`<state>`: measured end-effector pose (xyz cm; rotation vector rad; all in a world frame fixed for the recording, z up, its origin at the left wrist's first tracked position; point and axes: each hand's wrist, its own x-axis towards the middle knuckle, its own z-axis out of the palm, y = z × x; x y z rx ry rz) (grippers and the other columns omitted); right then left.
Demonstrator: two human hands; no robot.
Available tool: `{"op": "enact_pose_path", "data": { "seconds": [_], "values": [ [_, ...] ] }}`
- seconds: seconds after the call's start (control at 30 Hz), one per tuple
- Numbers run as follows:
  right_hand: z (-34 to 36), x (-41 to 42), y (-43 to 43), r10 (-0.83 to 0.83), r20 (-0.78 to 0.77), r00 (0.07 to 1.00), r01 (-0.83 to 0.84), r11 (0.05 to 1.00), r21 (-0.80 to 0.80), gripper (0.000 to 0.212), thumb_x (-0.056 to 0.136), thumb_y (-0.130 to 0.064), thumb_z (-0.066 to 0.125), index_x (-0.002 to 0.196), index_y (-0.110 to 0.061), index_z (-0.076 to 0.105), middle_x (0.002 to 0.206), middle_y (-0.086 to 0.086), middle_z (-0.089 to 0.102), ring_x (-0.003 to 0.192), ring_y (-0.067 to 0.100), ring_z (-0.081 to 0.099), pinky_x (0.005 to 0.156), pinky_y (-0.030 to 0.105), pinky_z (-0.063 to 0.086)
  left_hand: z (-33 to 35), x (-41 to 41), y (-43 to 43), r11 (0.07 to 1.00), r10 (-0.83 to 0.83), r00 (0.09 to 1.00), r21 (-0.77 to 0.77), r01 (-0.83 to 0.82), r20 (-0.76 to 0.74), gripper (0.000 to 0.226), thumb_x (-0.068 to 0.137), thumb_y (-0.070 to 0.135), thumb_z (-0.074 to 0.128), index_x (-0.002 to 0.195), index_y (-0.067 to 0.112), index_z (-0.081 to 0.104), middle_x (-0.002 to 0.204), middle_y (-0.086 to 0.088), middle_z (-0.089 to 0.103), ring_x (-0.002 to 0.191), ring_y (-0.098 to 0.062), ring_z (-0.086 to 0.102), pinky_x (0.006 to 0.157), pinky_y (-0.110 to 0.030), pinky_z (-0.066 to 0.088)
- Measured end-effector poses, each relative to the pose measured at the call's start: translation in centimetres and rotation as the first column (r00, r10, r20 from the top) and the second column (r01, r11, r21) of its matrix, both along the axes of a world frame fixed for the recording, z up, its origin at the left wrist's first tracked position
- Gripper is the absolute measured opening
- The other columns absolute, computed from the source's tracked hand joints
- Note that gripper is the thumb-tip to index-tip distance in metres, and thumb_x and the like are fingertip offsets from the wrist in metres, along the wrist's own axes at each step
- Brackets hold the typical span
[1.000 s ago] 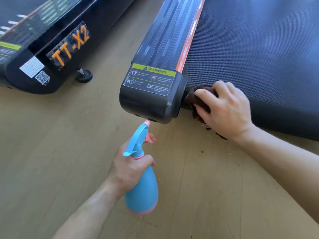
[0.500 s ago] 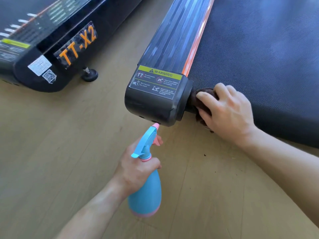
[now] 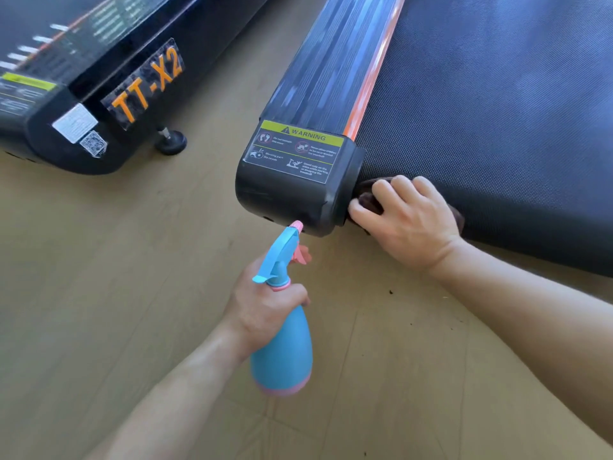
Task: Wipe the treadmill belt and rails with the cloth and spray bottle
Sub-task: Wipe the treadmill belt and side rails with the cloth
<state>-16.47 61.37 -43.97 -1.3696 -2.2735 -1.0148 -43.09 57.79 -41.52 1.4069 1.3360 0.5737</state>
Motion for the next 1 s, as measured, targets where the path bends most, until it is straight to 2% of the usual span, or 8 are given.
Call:
{"op": "enact_pose_path", "data": {
  "seconds": [0.07, 0.2, 0.33, 0.53, 0.7, 0.83, 0.93, 1.0],
  "values": [
    [-0.3, -0.6, 0.4, -0.012, -0.023, 1.0, 0.013, 1.0, 0.027, 0.025, 0.087, -0.005, 0.053, 0.102, -0.019, 0.067, 0.084, 0.01, 0.053, 0.07, 0.028, 0.048, 0.059, 0.04, 0.036, 0.0, 0.2, 0.1, 1.0, 0.021, 1.0, -0.021, -0.021, -0.019, 0.046, 0.062, 0.022, 0.067, 0.105, 0.039, 0.069, 0.086, 0.027, 0.066, 0.072, -0.009, 0.054, 0.065, -0.015, 0.045],
    [-0.7, 1.4, -1.3, 0.003, 0.011, 1.0, -0.003, 1.0, 0.024, 0.029, 0.086, -0.003, 0.054, 0.104, -0.02, 0.068, 0.081, 0.009, 0.051, 0.068, 0.028, 0.046, 0.057, 0.039, 0.034, 0.1, 0.2, 0.2, 1.0, -0.007, 1.0, -0.007, 0.007, -0.022, 0.052, 0.062, 0.02, 0.066, 0.112, 0.034, 0.068, 0.107, 0.024, 0.069, 0.09, -0.015, 0.06, 0.079, -0.03, 0.049],
    [-0.4, 2.8, -1.9, 0.023, 0.072, 0.997, -0.023, 1.0, 0.004, 0.03, 0.084, -0.001, 0.053, 0.103, -0.019, 0.067, 0.081, 0.01, 0.051, 0.068, 0.027, 0.045, 0.058, 0.039, 0.034, 0.0, -0.2, 0.0, 1.0, 0.016, 1.0, -0.02, -0.016, -0.017, 0.05, 0.062, 0.02, 0.067, 0.111, 0.031, 0.07, 0.1, 0.025, 0.069, 0.083, -0.015, 0.062, 0.072, -0.026, 0.047],
    [-0.5, 0.5, -0.1, -0.051, -0.032, 0.998, 0.053, 0.995, 0.083, 0.022, 0.086, -0.006, 0.061, 0.101, -0.022, 0.066, 0.083, 0.01, 0.054, 0.068, 0.028, 0.048, 0.058, 0.039, 0.035, 0.0, 0.5, -0.3, 1.0, -0.015, 1.0, -0.02, 0.015, -0.009, 0.062, 0.063, 0.019, 0.066, 0.119, 0.045, 0.067, 0.099, 0.021, 0.068, 0.08, -0.014, 0.059, 0.066, -0.011, 0.046],
    [-0.1, 2.9, -2.5, -0.11, -0.046, 0.993, 0.111, 0.994, 0.019, 0.011, 0.09, -0.022, 0.062, 0.1, -0.02, 0.066, 0.086, 0.011, 0.056, 0.071, 0.03, 0.05, 0.059, 0.04, 0.036, 0.6, 1.3, 0.2, 1.0, -0.025, 1.0, -0.011, 0.026, 0.014, 0.05, 0.062, 0.018, 0.064, 0.111, 0.029, 0.068, 0.109, 0.018, 0.07, 0.091, -0.019, 0.061, 0.077, -0.026, 0.048],
    [1.3, 1.0, -0.4, -0.201, -0.174, 0.964, 0.192, 0.979, -0.065, 0.019, 0.088, -0.037, 0.062, 0.098, -0.02, 0.065, 0.091, 0.012, 0.057, 0.077, 0.032, 0.053, 0.06, 0.041, 0.039, 0.5, 2.1, -0.1, 0.998, -0.066, 0.998, 0.012, 0.066, 0.013, 0.046, 0.062, 0.017, 0.066, 0.107, 0.021, 0.068, 0.102, 0.023, 0.069, 0.077, -0.014, 0.056, 0.066, -0.013, 0.044],
    [1.8, -0.3, 0.4, -0.261, -0.269, 0.927, 0.237, 0.964, -0.118, 0.021, 0.091, -0.04, 0.062, 0.101, -0.022, 0.066, 0.094, 0.012, 0.057, 0.08, 0.034, 0.054, 0.062, 0.043, 0.041, 0.6, 2.5, -0.2, 0.998, -0.068, 0.998, 0.006, 0.068, 0.013, 0.047, 0.061, 0.017, 0.066, 0.107, 0.025, 0.068, 0.093, 0.025, 0.067, 0.072, -0.013, 0.055, 0.064, -0.015, 0.045],
    [1.2, 1.0, -1.1, -0.252, -0.276, 0.928, 0.228, 0.967, -0.116, 0.021, 0.091, -0.038, 0.062, 0.103, -0.021, 0.066, 0.094, 0.012, 0.056, 0.08, 0.034, 0.053, 0.063, 0.043, 0.042, 0.6, 2.6, -0.3, 0.996, -0.088, 0.996, 0.029, 0.088, 0.019, 0.05, 0.063, 0.015, 0.066, 0.11, 0.031, 0.068, 0.102, 0.022, 0.069, 0.083, -0.017, 0.06, 0.069, -0.019, 0.047]
  ]
}}
